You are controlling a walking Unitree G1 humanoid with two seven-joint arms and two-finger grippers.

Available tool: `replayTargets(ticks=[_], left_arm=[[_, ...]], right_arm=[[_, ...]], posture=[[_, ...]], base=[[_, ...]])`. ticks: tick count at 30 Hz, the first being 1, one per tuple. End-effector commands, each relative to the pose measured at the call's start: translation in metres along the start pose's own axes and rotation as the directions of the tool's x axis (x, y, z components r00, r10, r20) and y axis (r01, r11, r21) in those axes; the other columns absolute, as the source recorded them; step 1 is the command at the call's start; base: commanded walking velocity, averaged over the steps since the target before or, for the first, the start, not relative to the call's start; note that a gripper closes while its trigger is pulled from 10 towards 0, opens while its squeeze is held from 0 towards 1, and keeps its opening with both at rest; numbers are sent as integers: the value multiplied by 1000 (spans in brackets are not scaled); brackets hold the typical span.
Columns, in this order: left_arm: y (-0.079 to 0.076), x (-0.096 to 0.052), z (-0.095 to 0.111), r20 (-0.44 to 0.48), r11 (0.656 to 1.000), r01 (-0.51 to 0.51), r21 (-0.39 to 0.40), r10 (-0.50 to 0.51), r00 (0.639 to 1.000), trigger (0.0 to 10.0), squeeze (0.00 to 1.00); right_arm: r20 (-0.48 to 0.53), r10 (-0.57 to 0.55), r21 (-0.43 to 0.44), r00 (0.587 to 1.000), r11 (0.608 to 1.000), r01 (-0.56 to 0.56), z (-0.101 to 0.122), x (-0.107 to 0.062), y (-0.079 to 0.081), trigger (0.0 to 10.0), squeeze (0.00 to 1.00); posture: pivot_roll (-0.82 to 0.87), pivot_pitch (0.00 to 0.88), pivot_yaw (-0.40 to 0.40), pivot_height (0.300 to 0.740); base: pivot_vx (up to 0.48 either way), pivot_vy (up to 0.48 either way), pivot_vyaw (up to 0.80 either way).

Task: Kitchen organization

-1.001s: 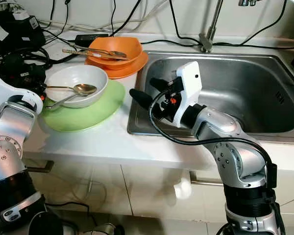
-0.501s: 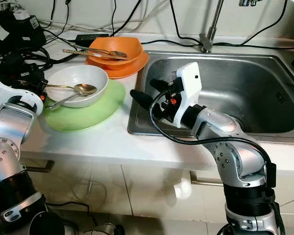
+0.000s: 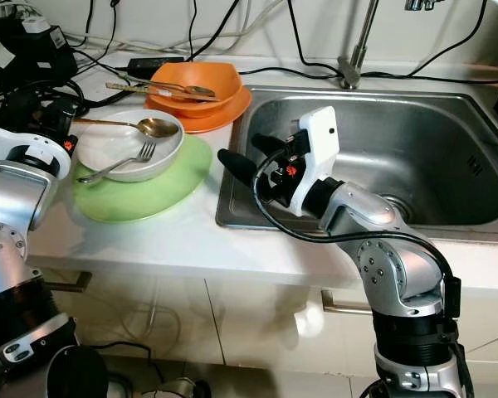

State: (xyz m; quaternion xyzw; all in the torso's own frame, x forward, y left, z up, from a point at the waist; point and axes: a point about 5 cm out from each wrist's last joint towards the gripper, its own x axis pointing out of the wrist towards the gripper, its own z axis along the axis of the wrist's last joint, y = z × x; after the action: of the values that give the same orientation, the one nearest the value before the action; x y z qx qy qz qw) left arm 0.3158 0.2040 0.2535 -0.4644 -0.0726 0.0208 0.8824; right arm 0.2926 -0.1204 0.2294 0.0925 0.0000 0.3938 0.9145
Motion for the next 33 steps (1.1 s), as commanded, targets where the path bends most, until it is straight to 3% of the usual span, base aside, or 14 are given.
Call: replayTargets(ticks=[1,3,8,9,12,16,25,33], left_arm=[[-9,3,4,10,997,68,-24,-68,998,0,0],[-16,6,3,0,990,126,-65,-127,992,0,0],[-29,11,-7,-26,968,210,-138,-216,976,0,0],[-34,13,-14,-50,954,242,-177,-255,966,0,0],[-39,14,-22,-72,941,268,-206,-287,955,0,0],[-50,13,-49,-144,905,310,-293,-362,921,0,0],[-72,4,-70,-187,833,395,-388,-491,851,0,0],[-78,-6,-85,-215,807,405,-430,-527,822,0,0]], right_arm=[[18,-15,53,1000,998,14,2,0,-3,10000,0],[89,-36,197,995,980,18,6,5,-2,10000,0],[150,-101,356,984,934,42,6,13,-5,10000,0],[189,-143,459,971,887,42,7,17,-8,10000,0],[212,-177,520,961,853,42,7,20,-10,10000,0],[264,-207,616,942,787,1,10,28,-8,10000,0],[324,-275,703,905,710,-36,22,31,-15,10000,0],[345,-279,701,896,711,-48,32,33,-20,10000,0]], posture=[[125,35,68,740],[125,35,68,740],[121,30,69,740],[114,29,71,740],[111,28,73,740],[107,34,73,740],[100,38,50,740],[80,43,17,740]], base=[[0,0,0],[0,0,0],[0,0,0],[0,0,0],[0,0,0],[0,0,0],[0,0,0],[0,0,0]])
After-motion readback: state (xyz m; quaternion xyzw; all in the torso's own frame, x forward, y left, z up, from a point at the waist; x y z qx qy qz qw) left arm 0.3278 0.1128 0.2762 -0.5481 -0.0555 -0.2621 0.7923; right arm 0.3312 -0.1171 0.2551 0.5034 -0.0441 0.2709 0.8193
